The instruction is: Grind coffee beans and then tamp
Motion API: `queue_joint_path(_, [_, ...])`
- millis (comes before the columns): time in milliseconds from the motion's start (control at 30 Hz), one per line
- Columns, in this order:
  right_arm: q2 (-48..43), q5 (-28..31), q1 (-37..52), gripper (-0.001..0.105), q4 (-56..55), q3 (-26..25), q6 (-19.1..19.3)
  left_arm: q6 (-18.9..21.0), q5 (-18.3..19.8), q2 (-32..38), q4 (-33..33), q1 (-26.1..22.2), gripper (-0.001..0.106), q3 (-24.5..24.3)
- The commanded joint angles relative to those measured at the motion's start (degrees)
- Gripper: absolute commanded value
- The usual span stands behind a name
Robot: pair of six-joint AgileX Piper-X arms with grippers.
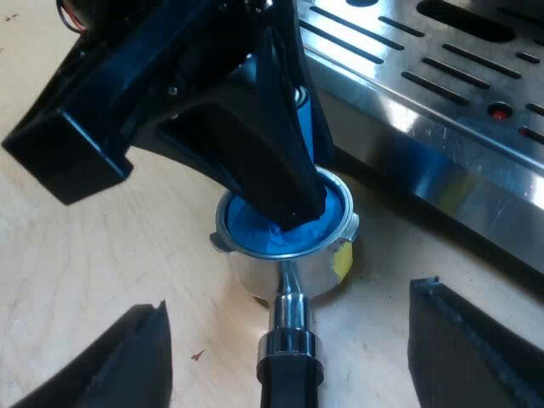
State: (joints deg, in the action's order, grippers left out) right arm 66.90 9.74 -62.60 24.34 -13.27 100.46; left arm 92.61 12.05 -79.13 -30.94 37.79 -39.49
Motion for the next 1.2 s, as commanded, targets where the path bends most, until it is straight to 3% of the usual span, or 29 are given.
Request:
queue_joint_path(33, [-0.1, -0.1, 0.3, 0.06, 0.7, -0.2, 0.1, 0.5, -0.7, -2.1, -3.3, 0.0, 0.0, 3.8])
queue_joint_path(233, [-0.1, -0.2, 0.3, 0.06, 0.7, -0.2, 0.1, 2.1, -0.7, -2.1, -1.4, 0.0, 0.0, 7.2])
queue_joint_path(733, [-0.1, -0.2, 0.3, 0.06, 0.7, -0.2, 0.1, 2.6, -0.7, -6.4, -4.5, 0.0, 0.0, 7.3])
queue_joint_path(1200, [-0.1, -0.2, 0.3, 0.06, 0.7, -0.2, 0.1, 2.7, -1.1, -2.5, -4.9, 0.0, 0.0, 6.3])
